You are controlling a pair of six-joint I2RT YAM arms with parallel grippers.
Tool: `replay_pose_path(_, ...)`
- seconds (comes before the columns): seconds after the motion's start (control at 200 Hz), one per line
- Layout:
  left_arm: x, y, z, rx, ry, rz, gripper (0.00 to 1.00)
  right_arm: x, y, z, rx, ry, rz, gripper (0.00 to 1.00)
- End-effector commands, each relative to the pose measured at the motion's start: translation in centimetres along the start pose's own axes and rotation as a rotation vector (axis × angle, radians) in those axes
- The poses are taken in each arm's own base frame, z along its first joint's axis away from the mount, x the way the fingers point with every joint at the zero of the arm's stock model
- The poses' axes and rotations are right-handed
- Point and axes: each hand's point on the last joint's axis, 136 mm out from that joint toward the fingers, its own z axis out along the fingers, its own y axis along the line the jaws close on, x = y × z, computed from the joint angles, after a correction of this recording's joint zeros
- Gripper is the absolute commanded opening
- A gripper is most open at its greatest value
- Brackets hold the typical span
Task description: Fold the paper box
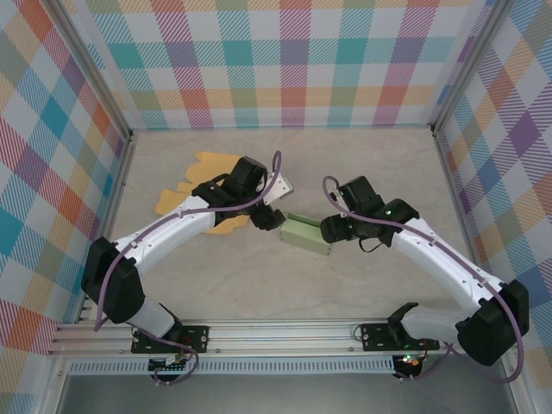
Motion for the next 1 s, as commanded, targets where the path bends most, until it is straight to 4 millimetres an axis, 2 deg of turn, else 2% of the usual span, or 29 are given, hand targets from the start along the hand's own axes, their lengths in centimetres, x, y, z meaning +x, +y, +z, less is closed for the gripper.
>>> replay_pose_path(0.0,-0.1,-1.1,1.0,0.092,0.003,0.114,0.79,0.9,-0.3,0.6,0.024,0.033,0.007,0.67)
replay_pose_path(0.195,0.6,-0.9,3.4,0.127,0.086,0.154,0.80,0.9,-0.3,1.3,0.028,0.051,0.004,0.66)
replay_pose_path(0.34,0.6,-0.7,4.3,0.128,0.094,0.163,0.80,1.1,-0.4,1.8,0.032,0.064,0.002,0.65)
replay_pose_path(0.57,0.1,-0.7,5.2,0.139,0.088,0.158,0.78,0.9,-0.6,2.4,0.047,0.063,0.003,0.56)
replay_pose_path(0.995,0.5,-1.0,6.1,0.156,0.116,0.122,0.62,1.0,-1.0,3.0,0.075,0.071,0.019,0.45)
